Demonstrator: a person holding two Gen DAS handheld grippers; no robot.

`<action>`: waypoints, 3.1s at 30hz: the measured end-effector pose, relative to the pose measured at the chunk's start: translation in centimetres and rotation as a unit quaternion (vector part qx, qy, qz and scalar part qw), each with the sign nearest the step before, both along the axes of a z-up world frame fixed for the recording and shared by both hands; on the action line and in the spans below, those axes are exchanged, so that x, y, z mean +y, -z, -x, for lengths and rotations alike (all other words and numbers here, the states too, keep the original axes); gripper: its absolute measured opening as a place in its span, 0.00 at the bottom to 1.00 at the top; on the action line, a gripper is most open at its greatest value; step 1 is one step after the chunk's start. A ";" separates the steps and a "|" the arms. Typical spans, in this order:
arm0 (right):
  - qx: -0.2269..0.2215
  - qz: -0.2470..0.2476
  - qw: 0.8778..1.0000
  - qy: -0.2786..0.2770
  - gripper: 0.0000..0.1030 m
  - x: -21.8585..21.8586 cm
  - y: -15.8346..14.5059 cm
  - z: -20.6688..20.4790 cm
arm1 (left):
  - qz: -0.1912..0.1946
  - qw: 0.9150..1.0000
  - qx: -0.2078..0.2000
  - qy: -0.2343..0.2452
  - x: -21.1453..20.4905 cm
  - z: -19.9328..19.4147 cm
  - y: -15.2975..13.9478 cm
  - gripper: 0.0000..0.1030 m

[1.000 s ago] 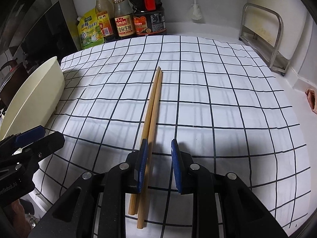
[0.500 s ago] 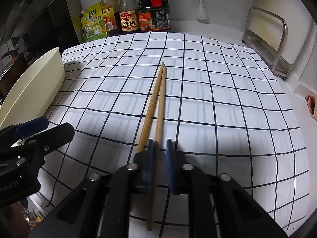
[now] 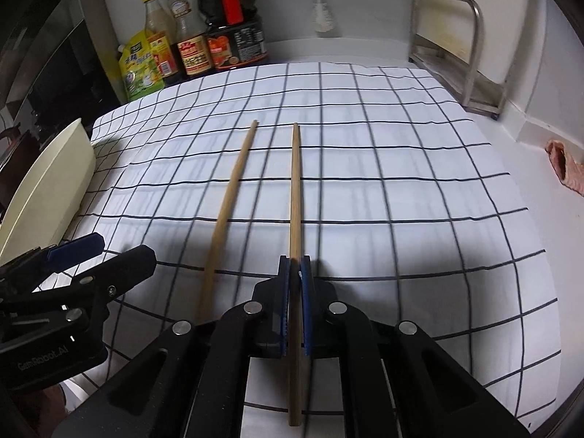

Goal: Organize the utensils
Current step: 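Grasp one chopstick with the right tool while the left tool grasps the other, then carry both chopsticks into the cream basin and open both tools to release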

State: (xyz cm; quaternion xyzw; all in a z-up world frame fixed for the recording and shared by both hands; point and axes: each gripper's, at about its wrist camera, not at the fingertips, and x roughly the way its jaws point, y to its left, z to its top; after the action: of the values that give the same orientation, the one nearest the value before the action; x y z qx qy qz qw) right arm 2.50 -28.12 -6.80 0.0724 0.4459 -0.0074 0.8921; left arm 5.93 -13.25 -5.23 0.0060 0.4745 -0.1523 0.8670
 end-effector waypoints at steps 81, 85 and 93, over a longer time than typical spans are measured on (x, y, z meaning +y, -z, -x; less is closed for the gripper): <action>-0.081 -0.074 0.969 -0.221 0.06 25.8 -10.0 -8.1 | -0.025 0.982 -0.083 -0.167 24.7 -1.9 -8.3 0.07; -0.057 -0.072 0.966 -0.242 0.06 29.4 -8.6 -9.7 | -0.029 0.980 -0.073 -0.184 27.2 -2.6 -7.4 0.07; -0.019 -0.063 0.965 -0.253 0.06 31.9 -6.1 -10.5 | -0.024 0.980 -0.046 -0.193 29.2 -3.3 -5.2 0.07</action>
State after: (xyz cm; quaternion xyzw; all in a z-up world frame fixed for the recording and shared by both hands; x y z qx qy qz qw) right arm 13.05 3.78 -0.67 0.0136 0.4321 0.2478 0.8670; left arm 9.22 15.93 -0.03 -0.0583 0.4300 0.0298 0.9005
